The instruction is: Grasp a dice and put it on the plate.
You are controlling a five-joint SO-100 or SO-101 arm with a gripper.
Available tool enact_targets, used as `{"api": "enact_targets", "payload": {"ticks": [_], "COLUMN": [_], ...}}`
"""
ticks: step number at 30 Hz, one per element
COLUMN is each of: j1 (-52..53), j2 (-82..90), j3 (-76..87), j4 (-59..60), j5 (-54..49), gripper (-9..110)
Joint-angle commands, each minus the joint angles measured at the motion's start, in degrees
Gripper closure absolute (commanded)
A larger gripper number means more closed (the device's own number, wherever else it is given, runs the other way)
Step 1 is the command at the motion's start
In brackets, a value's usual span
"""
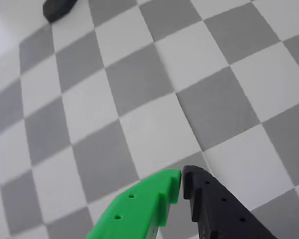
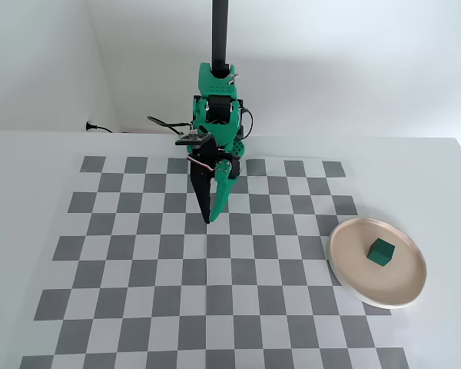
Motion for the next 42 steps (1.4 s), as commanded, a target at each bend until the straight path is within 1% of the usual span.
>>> {"api": "enact_targets", "payload": {"ticks": [1, 3, 5, 7, 12, 19, 23, 26, 27, 33, 42], "j1": [0.79, 0.26, 0.35, 1.85, 1.93, 1.85, 1.93, 1.93, 1.93, 1.67, 1.67], "j2": [1.05, 1.05, 1.05, 1.05, 1.05, 1.05, 1.05, 1.05, 1.05, 1.05, 1.05], "j3": [-0.79, -0.79, -0.79, -0.79, -0.79, -0.79, -0.79, -0.79, -0.79, -0.79, -0.79], "j4": [-0.35, 0.35, -0.26, -1.05, 3.08, 7.82, 8.00, 8.00, 8.09, 8.09, 8.09], "j5": [15.91, 25.31, 31.90, 43.07, 54.67, 58.27, 57.57, 57.48, 57.39, 57.22, 57.13], "gripper": [101, 106, 106, 106, 106, 106, 105, 97, 96, 106, 106]}}
